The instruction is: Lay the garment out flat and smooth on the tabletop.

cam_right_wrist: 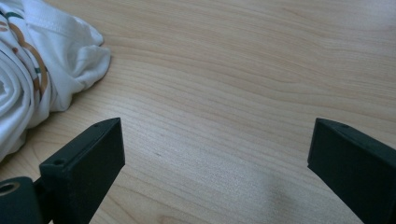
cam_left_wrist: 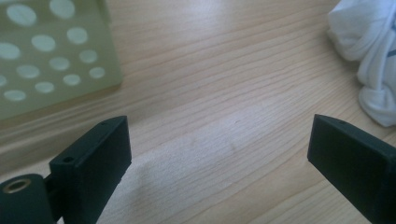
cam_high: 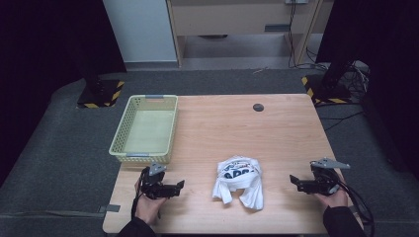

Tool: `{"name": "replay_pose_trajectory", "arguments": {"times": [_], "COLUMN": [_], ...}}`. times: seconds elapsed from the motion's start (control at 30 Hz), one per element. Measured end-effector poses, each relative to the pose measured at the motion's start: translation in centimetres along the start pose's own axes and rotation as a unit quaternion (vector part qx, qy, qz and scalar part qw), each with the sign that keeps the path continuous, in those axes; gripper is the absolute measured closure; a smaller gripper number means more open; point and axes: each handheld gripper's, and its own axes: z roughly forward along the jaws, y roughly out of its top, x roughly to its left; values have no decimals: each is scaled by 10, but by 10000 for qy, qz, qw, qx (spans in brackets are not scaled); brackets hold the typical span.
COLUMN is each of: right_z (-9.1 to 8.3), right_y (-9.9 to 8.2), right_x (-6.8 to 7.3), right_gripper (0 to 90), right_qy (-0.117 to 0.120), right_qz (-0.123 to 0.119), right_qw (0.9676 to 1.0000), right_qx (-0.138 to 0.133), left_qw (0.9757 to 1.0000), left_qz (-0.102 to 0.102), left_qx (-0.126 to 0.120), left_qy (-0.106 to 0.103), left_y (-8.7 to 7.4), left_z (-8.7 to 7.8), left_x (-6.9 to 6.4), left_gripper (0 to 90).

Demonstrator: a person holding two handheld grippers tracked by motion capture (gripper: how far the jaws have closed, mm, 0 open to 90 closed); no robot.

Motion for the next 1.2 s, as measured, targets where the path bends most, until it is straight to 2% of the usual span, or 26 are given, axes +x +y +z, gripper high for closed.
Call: {"name": "replay_pose_trajectory", "arguments": {"times": [0.33,0.6,1.03,1.2], "right_z": [-2,-4,5,12], "right_y": [13,22,34,41], "right_x": [5,7,16,23], "right_gripper": [51,60,76,86], "right_qy": [36,124,341,435], "right_qz": [14,100,29,-19], "right_qw": [9999,9996,9990,9987], "right_qx": [-127,-251,-285,-267], "left_qw": [9994,9988,9981,9977], "left_qz": [162,88,177,133], "left_qx": [-246,-391,-443,-448], "left_qy": [-170,-286,-399,-494], "left_y": [15,26,43,47], "left_z": [-4,-2,13,20], "left_x": [-16,-22,-35,-38], "left_gripper": [59,60,60,60]}}
